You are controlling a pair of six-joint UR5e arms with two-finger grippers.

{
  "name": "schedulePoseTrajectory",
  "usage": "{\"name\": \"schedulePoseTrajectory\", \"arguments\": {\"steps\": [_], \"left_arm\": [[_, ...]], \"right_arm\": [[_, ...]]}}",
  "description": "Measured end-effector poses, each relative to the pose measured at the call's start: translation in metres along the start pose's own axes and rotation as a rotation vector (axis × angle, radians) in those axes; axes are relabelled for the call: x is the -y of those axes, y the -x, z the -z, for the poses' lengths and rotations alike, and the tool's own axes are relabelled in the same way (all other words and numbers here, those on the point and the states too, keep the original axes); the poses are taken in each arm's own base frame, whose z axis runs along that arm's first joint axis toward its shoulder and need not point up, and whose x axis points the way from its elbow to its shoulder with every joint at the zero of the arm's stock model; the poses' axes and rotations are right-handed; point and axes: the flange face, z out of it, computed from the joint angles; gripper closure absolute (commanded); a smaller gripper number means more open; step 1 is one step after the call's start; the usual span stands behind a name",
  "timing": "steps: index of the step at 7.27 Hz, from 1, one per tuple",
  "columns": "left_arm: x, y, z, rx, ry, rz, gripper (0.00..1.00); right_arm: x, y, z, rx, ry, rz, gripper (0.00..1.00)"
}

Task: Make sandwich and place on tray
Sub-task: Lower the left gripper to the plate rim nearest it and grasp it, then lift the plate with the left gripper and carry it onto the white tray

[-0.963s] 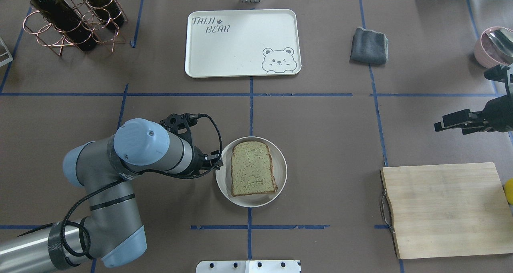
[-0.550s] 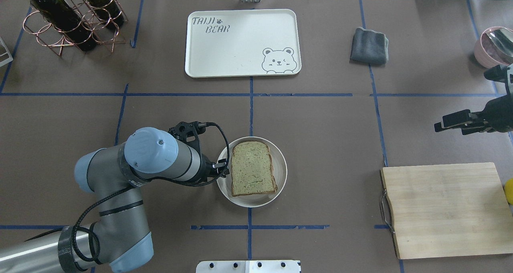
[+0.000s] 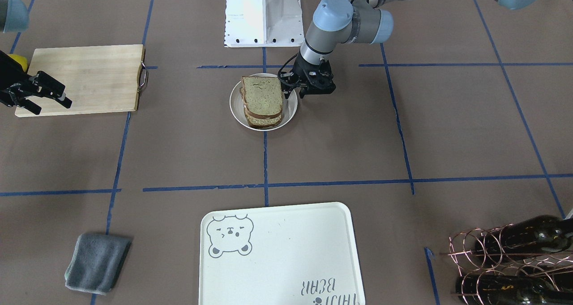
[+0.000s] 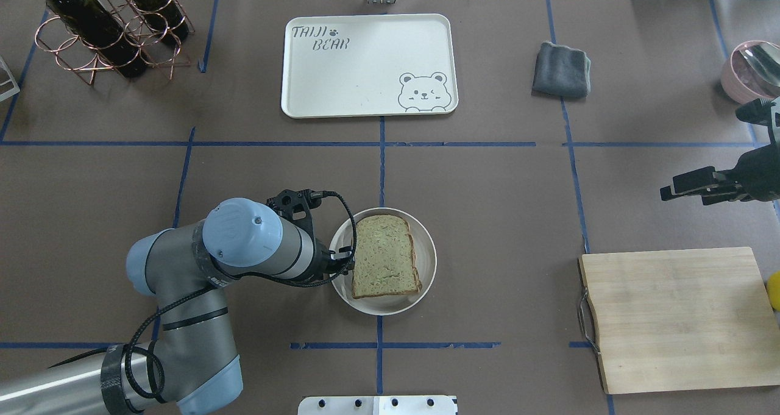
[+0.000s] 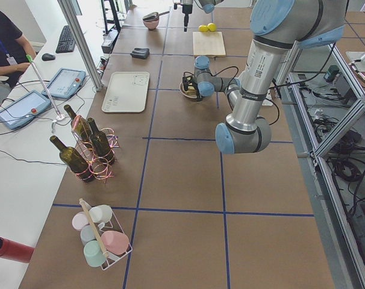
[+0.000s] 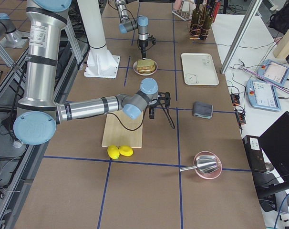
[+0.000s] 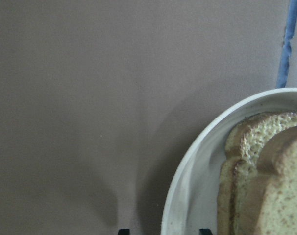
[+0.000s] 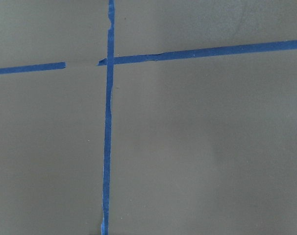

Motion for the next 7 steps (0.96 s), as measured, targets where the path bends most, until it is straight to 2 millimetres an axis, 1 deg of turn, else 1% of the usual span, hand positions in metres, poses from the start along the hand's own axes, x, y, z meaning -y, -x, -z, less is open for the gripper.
{"name": "schedulePoseTrajectory", "arguments": {"steps": [1, 2, 5, 7], "left_arm": [[-0.0002, -0.0001, -0.0005, 0.0, 0.0, 0.0, 0.85], [-0.0002, -0.0002, -0.0006, -0.001, 0.0, -0.001, 1.0], [-0.0008, -0.0036, 0.0016, -0.009, 0.001, -0.004, 1.0], [-0.0009, -0.0064, 0.0075, -0.057, -0.002, -0.008, 1.0]], "right_arm": [[0.0002, 0.0, -0.0002, 0.0, 0.0, 0.0, 0.0], [0.0005, -0.0002, -0.0006, -0.002, 0.001, -0.002, 0.0], [0.0011, 0.0002, -0.0014, -0.002, 0.002, -0.002, 0.0], [0.0014, 0.0009, -0.0016, -0.002, 0.002, -0.001, 0.0]]}}
